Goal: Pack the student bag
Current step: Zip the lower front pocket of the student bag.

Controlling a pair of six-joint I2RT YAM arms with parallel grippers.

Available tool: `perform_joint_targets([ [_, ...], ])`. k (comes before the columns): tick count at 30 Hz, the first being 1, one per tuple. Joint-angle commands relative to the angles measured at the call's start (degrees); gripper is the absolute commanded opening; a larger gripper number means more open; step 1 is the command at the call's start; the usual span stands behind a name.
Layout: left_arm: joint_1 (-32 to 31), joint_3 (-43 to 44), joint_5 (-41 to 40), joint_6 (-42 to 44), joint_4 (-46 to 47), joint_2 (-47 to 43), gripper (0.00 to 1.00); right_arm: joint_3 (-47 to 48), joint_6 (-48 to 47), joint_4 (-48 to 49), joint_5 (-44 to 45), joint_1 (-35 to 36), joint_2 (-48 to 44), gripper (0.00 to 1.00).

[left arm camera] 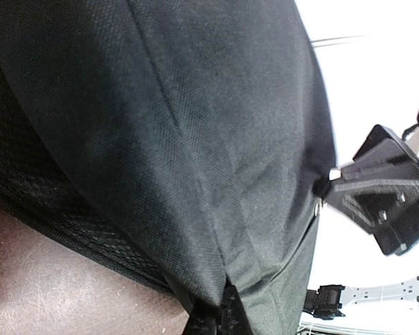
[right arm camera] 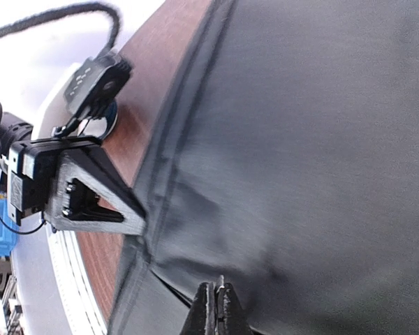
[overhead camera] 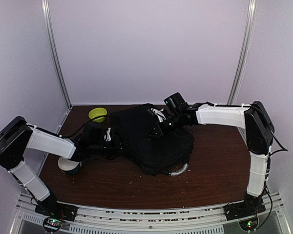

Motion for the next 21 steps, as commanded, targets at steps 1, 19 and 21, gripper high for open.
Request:
perform_joint_targets([
  [1,1.78,-1.78,-3.8,2.76,-4.88,-2.79,0.0,-3.8,0.03,4.67,4.81,-5.77,-5.51,0.0],
  [19,2.39,-1.77,-7.21,6.23,-11.56,-6.69,0.0,-10.54,0.01,7.92,7.23,-14.67,-8.48,0.0],
  [21,2.38,-1.5,-7.47,6.54,-12.06,-6.69,0.0,-11.03,0.0,8.29,7.81,-14.98,-8.57,0.0],
])
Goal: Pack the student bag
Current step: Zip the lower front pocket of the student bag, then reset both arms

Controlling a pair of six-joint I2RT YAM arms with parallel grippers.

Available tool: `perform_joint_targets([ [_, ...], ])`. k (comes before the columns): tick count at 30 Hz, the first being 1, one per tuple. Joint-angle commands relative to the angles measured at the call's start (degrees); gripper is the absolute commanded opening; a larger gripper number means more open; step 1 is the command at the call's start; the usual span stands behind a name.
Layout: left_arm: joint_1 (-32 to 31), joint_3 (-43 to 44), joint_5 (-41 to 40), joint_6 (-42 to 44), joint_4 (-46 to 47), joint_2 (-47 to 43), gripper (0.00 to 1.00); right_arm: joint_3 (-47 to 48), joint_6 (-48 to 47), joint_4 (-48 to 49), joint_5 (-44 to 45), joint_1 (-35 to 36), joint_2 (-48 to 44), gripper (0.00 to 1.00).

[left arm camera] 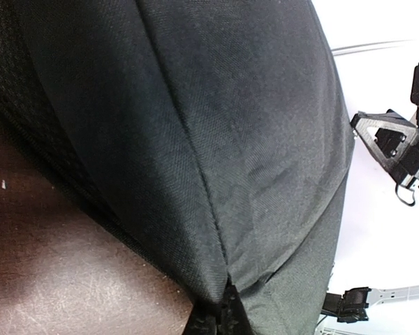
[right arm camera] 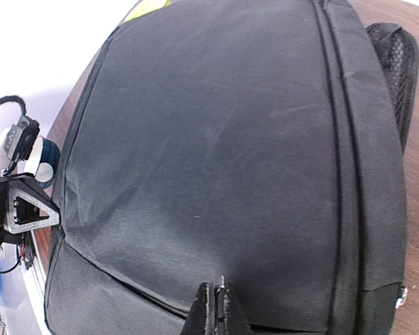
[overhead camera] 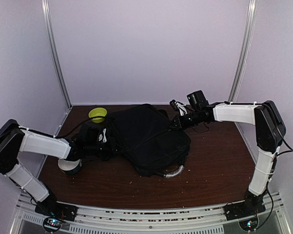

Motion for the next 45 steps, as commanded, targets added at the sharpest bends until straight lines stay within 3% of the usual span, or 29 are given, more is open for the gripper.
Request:
perform_joint_targets([
  [1,1.4,-0.11,-3.69,2.68,-3.31,-1.75,0.0,-1.35,-0.04,2.39,5.66,-2.73,-2.82,0.0],
  [13,1.43,1.54,-4.36,4.58,-5.63,-1.73,0.0,-1.53,1.19,2.22,8.24,-5.1,-0.99,0.0],
  [20,1.39,3.12,-2.13,5.71,-4.48,-0.13,0.0,-0.72,1.37,2.12,5.18,-5.27,0.31,0.0],
  [23,1.45,4.77,-3.45,8.47,-8.71,-1.0,0.11,-0.55,1.01,1.58,4.87,-5.63,-1.78,0.04],
  [28,1.43,9.06,-10.18,16.56,-20.43,-4.9,0.38,-1.84,-1.06,0.18,4.68,-7.33,-8.5,0.36],
  [32,1.49,15.88,-16.44,24.68,-31.43,-6.13,0.54,-4.63,-4.6,-1.39,3.09,-9.42,-14.54,0.44],
  [37,1.71,22.48,-25.57,35.05,-40.6,-7.33,0.66,-8.7,-11.73,-5.27,4.23,-13.04,-24.29,0.48],
  [42,2.48,27.99,-33.58,46.78,-45.59,-9.91,0.67,-9.13,-11.26,-10.14,2.44,-21.58,-33.15,0.49],
  [45,3.98,30.21,-36.73,51.81,-46.2,-12.54,0.74,-5.44,-14.28,-17.85,4.47,-26.77,-37.51,0.61],
])
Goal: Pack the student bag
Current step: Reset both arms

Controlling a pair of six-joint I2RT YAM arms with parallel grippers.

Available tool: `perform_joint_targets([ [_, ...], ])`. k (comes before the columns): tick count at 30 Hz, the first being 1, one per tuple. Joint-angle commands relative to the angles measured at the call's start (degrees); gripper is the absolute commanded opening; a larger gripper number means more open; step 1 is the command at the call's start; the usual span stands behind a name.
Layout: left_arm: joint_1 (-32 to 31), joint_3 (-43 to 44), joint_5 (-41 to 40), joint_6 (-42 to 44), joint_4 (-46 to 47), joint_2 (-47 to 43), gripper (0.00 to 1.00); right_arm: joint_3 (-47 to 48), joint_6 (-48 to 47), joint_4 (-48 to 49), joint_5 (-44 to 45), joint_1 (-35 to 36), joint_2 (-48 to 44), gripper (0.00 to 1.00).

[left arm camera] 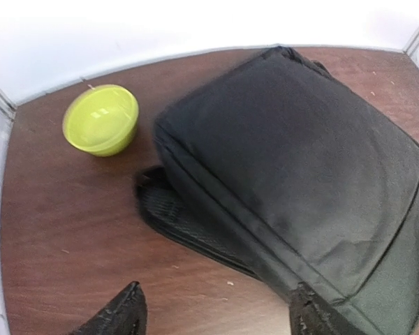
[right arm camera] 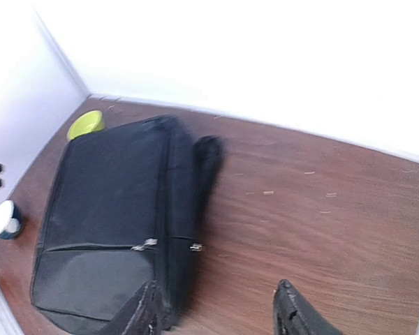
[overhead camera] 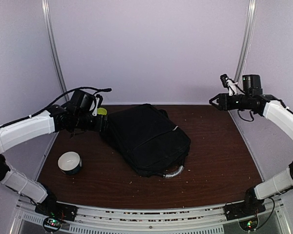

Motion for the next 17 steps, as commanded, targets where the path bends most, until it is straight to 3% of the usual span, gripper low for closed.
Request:
perform_joint_targets([
  [1,2.26,4.38,-8.76,12.48,-3.64,-4.65,0.77,3.52,-5.17,-10.45,2.57,-6.18,-7.26,0.77],
  [2,2.69,4.93,-9.88,13.71,-3.67,-5.7,0.79,3.04,-6.53,-10.85,3.69,-6.71,-9.3,0.97],
  [3,3.03,5.35,-10.23,14.98,-3.48,-6.52,0.8,2.21,-7.84,-10.73,4.44,-6.9,-11.42,1.0],
  [5,3.37,5.23,-10.74,17.37,-2.24,-8.19,0.81,-0.69,-8.65,-8.77,6.53,-6.92,-15.69,1.0],
  [10,3.48,-0.13,-12.21,20.92,3.96,-12.66,0.86,-10.9,2.15,2.63,19.95,-6.92,-24.78,1.0],
  [17,3.49,-3.87,-14.08,21.92,6.91,-15.93,0.87,-19.54,3.23,6.91,19.11,-6.92,-30.31,1.0],
])
